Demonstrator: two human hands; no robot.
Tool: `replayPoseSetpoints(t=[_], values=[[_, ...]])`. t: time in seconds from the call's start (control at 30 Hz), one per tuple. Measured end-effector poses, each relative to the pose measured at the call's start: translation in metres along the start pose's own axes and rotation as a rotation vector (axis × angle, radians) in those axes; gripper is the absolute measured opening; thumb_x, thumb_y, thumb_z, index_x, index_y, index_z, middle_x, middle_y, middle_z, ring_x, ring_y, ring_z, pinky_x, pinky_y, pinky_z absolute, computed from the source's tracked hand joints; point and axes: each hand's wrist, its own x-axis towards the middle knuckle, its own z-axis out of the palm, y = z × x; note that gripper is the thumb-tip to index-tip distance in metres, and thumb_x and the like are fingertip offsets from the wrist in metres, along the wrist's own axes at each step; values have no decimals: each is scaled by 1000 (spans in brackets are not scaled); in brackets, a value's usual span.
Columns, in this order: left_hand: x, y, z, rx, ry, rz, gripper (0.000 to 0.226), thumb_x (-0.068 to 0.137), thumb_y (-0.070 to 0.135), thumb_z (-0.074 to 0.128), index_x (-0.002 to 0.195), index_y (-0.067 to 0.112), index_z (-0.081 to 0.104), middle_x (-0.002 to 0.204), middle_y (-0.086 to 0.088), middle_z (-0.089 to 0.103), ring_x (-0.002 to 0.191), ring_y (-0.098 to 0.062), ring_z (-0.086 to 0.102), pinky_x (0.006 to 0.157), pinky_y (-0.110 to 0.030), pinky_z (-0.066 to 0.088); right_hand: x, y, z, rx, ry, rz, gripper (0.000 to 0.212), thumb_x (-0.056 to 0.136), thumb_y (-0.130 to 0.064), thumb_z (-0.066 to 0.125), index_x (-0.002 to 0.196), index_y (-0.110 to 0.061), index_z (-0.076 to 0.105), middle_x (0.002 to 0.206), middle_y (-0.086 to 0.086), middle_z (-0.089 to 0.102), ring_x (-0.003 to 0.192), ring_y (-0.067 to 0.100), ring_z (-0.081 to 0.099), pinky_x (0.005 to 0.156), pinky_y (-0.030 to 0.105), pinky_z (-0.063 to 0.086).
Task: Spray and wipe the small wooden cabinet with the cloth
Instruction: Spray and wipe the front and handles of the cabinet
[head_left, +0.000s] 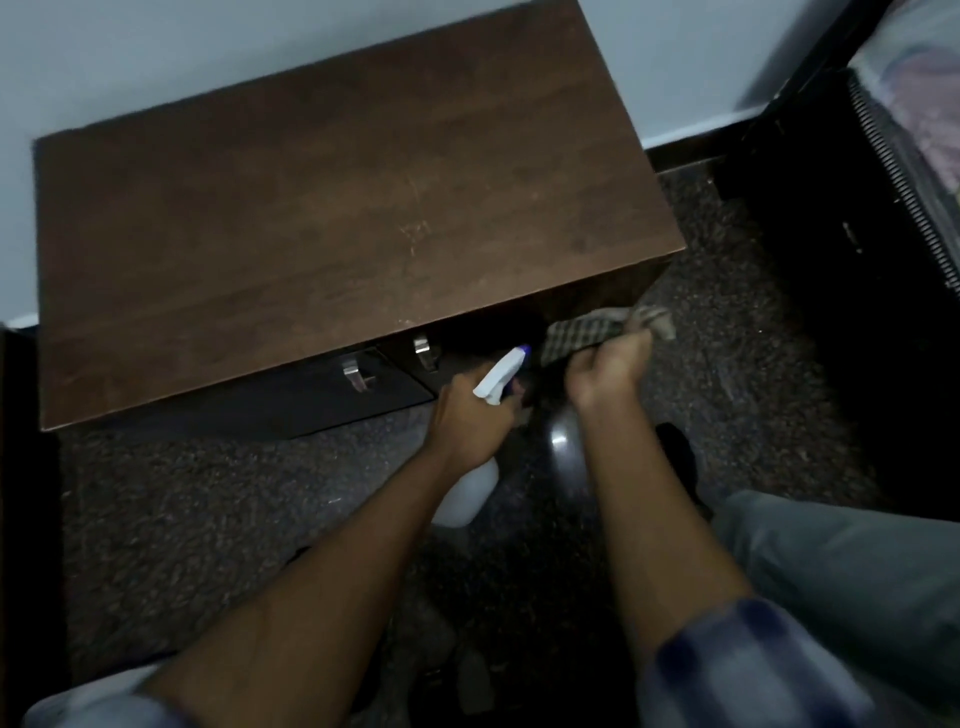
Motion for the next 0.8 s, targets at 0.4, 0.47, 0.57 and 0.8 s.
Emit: replayPoseSetpoints(t=[0.4, 0.47, 0.57, 0.8], values=[[33, 1, 25, -59, -33, -36, 21, 88, 11, 71, 108, 14, 76, 95, -7, 77, 80, -17, 69, 71, -25, 48, -16, -11, 16, -41, -22, -206, 52, 109, -39, 37, 158, -27, 25, 146, 1, 46, 122, 18, 56, 95, 38, 52], [32, -1, 25, -60, -4, -23, 17, 88, 7, 69, 104, 10, 74, 83, -7, 73, 66, -9, 63, 62, -24, 46, -3, 8, 22, -95, -22, -129, 82, 91, -73, 46, 160, -34, 22, 161, 1, 34, 138, 26, 46, 112, 51, 42], [27, -7, 22, -63, 59, -15, 12, 84, 1, 67, 81, 13, 68, 66, 0, 63, 56, -7, 57, 57, -27, 44, 0, 36, 15, -131, -130, 159, 93, 86, -86, 31, 157, -26, 36, 153, 10, 46, 133, 33, 50, 100, 44, 48], [7, -43, 16, -66, 153, 36, 21, 79, 20, 60, 93, 33, 68, 86, -17, 72, 80, -34, 70, 75, -50, 57, 3, 28, 20, -5, -118, 112, 85, 94, -79, 21, 150, -22, 50, 147, 12, 54, 131, 36, 53, 110, 51, 42]])
